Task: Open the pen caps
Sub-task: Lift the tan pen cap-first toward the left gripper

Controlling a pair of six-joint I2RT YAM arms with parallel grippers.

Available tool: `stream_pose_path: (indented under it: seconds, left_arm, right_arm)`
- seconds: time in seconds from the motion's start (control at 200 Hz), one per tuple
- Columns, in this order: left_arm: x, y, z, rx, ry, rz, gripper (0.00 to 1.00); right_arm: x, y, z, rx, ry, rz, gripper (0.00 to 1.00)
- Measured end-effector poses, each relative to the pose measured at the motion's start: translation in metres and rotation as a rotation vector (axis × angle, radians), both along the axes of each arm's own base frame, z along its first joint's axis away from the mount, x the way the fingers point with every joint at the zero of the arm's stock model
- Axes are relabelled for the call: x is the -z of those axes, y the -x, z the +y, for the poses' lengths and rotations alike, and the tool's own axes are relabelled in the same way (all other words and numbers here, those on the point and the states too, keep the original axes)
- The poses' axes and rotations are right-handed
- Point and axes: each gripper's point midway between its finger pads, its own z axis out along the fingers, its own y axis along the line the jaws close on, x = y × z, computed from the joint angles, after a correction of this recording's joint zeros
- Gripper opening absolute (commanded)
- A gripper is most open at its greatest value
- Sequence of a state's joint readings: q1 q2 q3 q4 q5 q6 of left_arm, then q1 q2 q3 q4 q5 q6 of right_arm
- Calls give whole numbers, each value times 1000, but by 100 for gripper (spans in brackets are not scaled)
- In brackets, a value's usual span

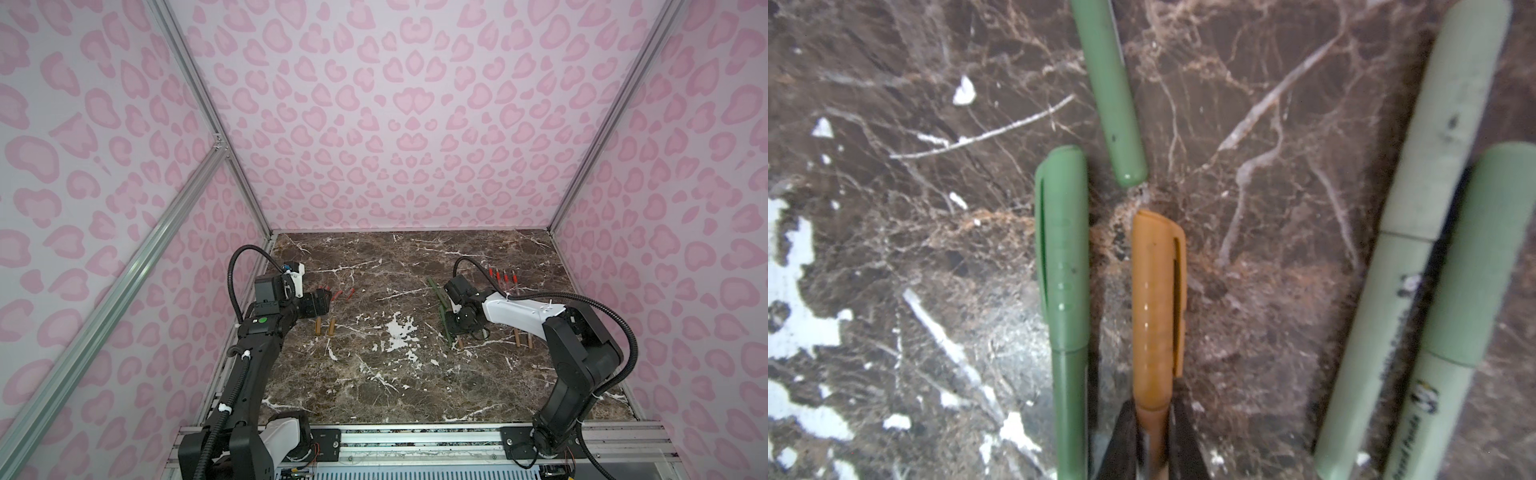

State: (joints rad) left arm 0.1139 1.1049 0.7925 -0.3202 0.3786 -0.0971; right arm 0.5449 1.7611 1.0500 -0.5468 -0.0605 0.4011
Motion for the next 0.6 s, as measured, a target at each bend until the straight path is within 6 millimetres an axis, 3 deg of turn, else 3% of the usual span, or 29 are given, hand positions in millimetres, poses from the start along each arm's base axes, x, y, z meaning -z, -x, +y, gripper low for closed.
stream_pose_path:
  seconds: [0.14,0.235,0.415,0.605]
  left_arm:
    - [-1,1,-9,37,46,4,92]
    - [-7,3,-20,88,91,-11,91]
    - [-19,13,-47,222,210,-32,89]
    - [-25,19,-63,284,310,-35,87]
  right_arm:
    - [-18,0,1,2,-8,-15,11]
    - [-38,-3,13,-20,-34,-64,11]
    - [-69,-2,59,-97,-119,-121,10]
    - [-106,4,126,-206,-259,-194,9]
